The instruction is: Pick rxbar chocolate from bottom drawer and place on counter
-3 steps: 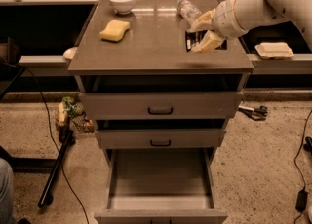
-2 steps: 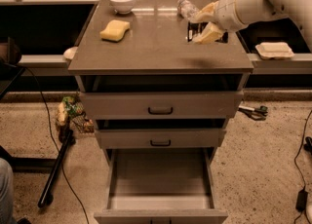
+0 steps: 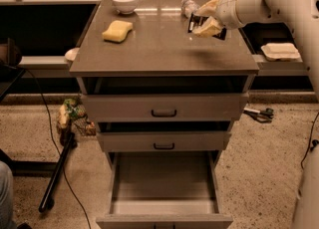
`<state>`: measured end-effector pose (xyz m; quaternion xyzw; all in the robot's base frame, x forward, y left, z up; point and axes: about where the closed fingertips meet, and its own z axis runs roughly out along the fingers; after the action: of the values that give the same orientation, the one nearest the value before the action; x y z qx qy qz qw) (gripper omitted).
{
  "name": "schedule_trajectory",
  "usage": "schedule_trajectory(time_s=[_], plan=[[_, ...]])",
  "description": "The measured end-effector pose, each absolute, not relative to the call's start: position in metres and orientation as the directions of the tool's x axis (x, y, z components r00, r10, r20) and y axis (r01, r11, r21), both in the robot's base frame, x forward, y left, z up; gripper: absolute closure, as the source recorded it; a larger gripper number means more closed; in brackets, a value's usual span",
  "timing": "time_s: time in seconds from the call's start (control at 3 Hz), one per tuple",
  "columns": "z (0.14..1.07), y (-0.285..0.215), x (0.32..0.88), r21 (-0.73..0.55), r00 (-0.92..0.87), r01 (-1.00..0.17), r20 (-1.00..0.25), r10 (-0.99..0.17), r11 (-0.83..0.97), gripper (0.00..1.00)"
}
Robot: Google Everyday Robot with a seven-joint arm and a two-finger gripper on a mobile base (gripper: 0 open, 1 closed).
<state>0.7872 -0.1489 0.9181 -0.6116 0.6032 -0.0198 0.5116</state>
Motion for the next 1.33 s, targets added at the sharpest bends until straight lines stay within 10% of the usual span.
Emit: schedule_trajectory(time_s=[0.67,1.33], plan=[[0.901,-0.144,0.821,-0.594,0.243,-0.735,-0.680,-0.692,0.326,1.00],[0.883,-0.148,0.833,-0.535,0.200,-0.764,-0.728,-0.656,0.361,0.59]])
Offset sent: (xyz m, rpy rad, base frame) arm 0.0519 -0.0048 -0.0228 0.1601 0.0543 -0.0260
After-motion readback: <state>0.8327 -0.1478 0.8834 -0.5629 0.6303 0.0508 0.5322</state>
